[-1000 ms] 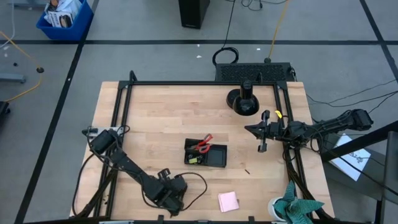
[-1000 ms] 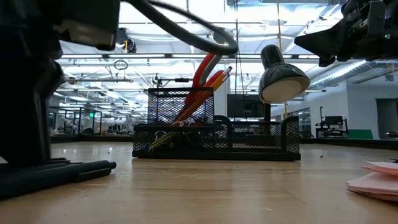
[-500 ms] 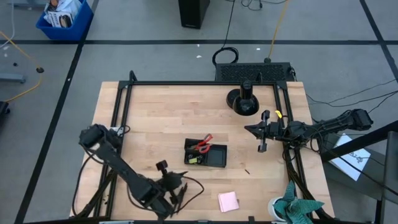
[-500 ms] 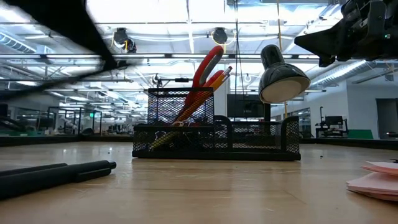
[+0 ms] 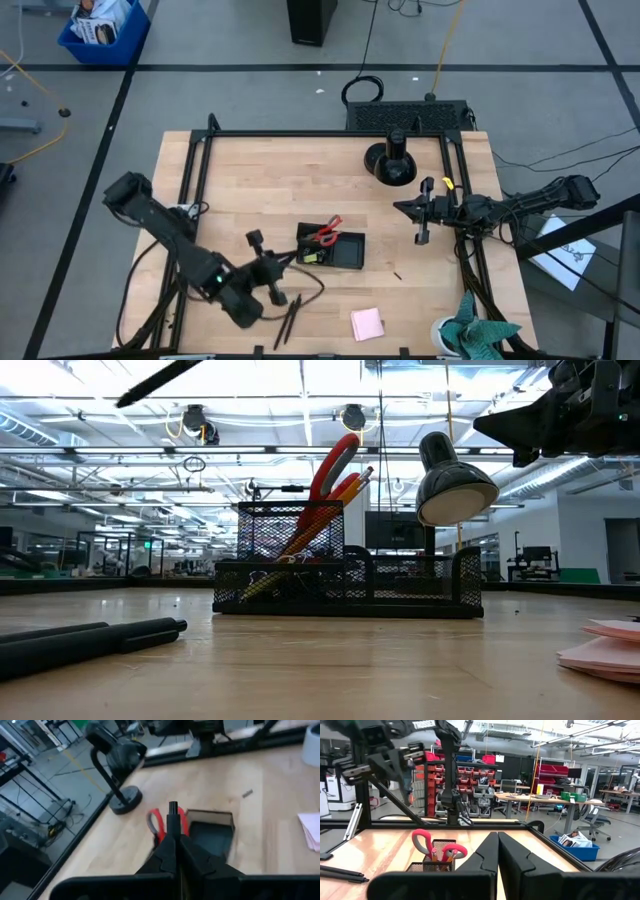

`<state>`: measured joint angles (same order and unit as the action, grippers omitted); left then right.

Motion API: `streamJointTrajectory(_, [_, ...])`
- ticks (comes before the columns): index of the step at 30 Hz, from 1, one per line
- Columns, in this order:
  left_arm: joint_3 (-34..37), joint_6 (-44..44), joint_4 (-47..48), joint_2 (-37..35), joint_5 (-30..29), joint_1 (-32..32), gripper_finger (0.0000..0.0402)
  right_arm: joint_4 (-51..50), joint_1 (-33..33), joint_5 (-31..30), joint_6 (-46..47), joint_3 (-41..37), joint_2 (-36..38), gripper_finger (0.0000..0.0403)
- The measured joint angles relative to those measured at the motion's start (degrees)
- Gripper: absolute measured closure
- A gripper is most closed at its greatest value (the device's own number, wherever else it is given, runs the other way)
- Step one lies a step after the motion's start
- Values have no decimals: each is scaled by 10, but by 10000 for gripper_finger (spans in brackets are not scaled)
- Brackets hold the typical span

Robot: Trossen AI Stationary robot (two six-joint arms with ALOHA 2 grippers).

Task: Pick and place office supplies into organizer
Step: Put the black pen into the black desk organizer

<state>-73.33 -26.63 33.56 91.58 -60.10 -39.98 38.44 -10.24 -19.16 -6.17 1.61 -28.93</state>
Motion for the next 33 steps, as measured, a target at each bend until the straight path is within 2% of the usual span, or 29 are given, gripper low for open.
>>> streamJointTrajectory(2, [48, 43, -74, -31, 3, 12, 393, 1, 0, 0, 0, 0, 0, 403])
streamJointTrajectory(4, [109, 107, -185, -64, 33, 29, 393, 2, 0, 0, 0, 0, 0, 403])
streamJointTrajectory(9, [260, 307, -577, -110, 191, 103, 395, 5, 0, 0, 0, 0, 0, 403])
streamJointTrajectory(12, [315, 361, -717, -110, 276, 155, 396, 7, 0, 0, 0, 0, 0, 403])
streamJointTrajectory(16, [345, 350, -767, -102, 357, 220, 396, 7, 0, 0, 0, 0, 0, 403])
streamJointTrajectory(21, [347, 321, -806, -62, 450, 274, 398, 9, 0, -1, -4, 0, 0, 403])
streamJointTrajectory(33, [364, 299, -806, 9, 455, 292, 394, 7, 0, -1, -5, 0, 0, 403])
